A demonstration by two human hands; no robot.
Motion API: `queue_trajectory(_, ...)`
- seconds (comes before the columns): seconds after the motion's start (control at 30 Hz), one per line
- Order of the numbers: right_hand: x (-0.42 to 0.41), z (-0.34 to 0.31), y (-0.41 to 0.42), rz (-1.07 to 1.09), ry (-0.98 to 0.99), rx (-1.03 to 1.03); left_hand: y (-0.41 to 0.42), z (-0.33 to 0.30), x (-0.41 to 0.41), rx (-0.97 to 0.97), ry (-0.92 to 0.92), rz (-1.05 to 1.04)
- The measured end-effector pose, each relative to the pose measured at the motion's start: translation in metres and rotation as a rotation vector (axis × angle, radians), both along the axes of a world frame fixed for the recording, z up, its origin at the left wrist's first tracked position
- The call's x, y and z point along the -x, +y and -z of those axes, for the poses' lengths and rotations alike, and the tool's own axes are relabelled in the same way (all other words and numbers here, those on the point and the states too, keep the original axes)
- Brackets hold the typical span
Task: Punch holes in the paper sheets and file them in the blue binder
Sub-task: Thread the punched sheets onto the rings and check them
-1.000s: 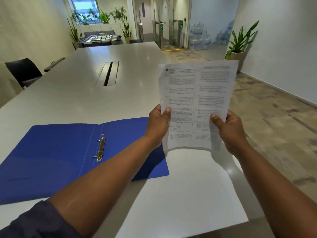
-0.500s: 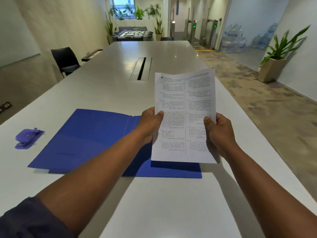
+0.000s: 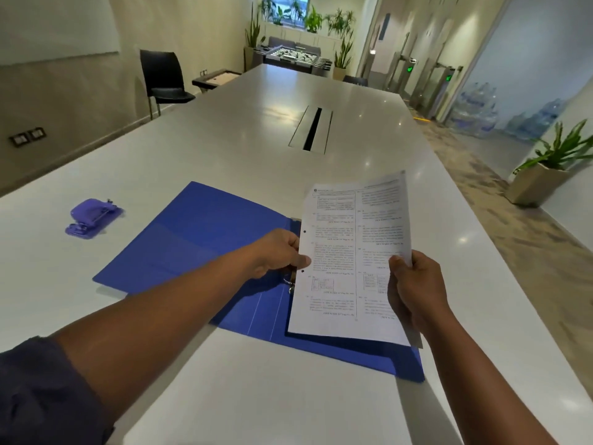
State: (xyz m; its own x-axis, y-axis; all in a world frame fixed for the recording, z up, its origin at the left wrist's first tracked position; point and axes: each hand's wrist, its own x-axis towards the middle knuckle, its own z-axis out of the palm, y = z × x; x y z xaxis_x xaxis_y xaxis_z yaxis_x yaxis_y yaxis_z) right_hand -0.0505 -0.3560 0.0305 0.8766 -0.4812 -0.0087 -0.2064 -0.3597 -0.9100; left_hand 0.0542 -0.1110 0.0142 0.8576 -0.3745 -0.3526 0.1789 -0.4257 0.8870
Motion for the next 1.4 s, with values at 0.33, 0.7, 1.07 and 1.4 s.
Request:
queue_trajectory(0.33,-0.005,-0.008,0.014,0.029,0.074,0.225,0.016,0.013,-0.018,0.006,0.025,0.163)
queue_trajectory(0.7,0.000,-0.009,0.013,0.053,0.088,0.326,0.013,0.020,-0.022,0.029,0.036,0.211)
queue_trajectory(1.07,-0.005,-0.003,0.004,0.062,0.155,0.343,0.006,0.026,-0.037,-0.104,-0.212,-0.026)
queue_trajectory(1.4,-0.013,0.001,-0.002,0.049,0.174,0.329,-0.014,0.023,-0.059,0.025,-0.114,0.019)
